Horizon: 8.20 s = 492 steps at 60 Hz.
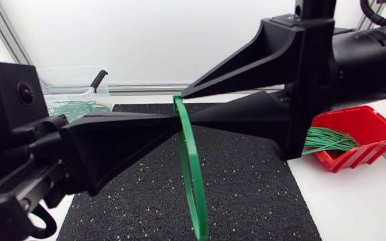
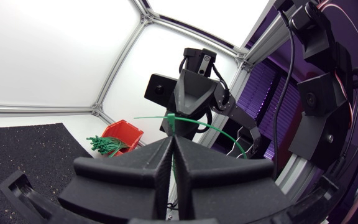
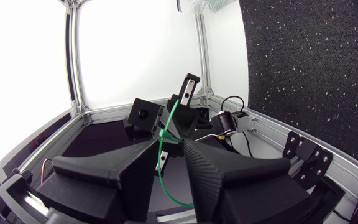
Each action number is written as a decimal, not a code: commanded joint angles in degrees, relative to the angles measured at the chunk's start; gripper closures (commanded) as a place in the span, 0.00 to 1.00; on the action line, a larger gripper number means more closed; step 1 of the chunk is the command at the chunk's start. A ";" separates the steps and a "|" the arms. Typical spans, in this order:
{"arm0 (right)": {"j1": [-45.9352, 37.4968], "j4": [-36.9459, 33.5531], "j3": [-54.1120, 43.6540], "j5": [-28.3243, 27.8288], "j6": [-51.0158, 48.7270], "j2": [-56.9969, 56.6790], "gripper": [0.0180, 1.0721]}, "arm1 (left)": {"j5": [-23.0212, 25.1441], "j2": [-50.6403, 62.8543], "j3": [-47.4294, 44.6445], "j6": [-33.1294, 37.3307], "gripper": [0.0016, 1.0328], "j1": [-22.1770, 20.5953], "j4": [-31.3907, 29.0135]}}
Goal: Take a green cable tie from the red box, thread the tail through the head to close it, then place it in the transparent bin on the left.
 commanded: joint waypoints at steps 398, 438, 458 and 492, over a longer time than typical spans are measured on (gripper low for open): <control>-42.19 6.71 -39.39 46.59 -85.86 -23.34 0.04 | -29.56 24.93 -0.07 34.73 0.03 53.15 -10.42; -39.05 14.07 -52.86 53.56 -82.51 -46.31 0.04 | -28.94 -10.66 -26.70 32.98 0.03 48.76 -2.77; -36.32 19.23 -60.08 56.99 -80.01 -56.64 0.04 | -28.16 -22.78 -30.54 32.72 0.04 48.00 -7.68; -35.51 20.78 -62.24 58.02 -79.26 -59.72 0.04 | -26.72 -39.26 -34.69 32.26 0.04 47.75 -16.56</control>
